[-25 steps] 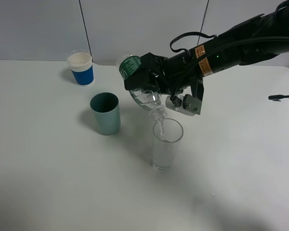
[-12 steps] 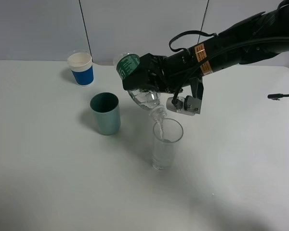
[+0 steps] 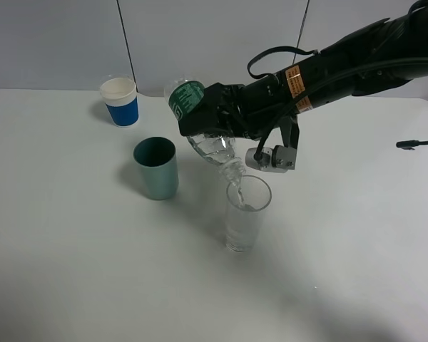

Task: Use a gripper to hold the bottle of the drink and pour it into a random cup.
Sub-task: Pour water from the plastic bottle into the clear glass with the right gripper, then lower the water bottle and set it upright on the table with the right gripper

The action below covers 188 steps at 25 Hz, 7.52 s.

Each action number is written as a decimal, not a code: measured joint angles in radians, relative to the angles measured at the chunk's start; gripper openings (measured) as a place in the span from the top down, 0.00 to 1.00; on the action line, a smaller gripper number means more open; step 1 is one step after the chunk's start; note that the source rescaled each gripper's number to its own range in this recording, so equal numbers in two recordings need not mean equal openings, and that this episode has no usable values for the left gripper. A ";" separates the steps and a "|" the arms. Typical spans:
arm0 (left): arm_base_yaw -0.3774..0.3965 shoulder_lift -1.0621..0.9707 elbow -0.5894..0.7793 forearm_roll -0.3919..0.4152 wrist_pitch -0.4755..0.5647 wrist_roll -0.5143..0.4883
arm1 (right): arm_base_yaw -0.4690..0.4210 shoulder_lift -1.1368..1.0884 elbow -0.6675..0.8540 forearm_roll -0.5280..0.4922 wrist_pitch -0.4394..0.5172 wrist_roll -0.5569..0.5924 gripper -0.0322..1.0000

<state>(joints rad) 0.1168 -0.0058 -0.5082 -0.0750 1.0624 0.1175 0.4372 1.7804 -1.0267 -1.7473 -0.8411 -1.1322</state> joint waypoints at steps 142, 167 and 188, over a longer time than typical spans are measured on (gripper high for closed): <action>0.000 0.000 0.000 0.000 0.000 0.000 | -0.193 0.121 -0.001 0.422 0.668 2.176 0.94; 0.000 0.000 0.000 0.000 0.000 0.000 | -0.193 0.121 -0.001 1.137 0.681 1.435 0.94; 0.000 0.000 0.000 0.000 0.000 0.000 | -0.195 0.214 -0.001 1.255 0.457 1.190 0.94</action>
<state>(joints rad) 0.1168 -0.0058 -0.5082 -0.0750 1.0624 0.1175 0.2419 1.9940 -1.0275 -0.4924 -0.3842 0.0582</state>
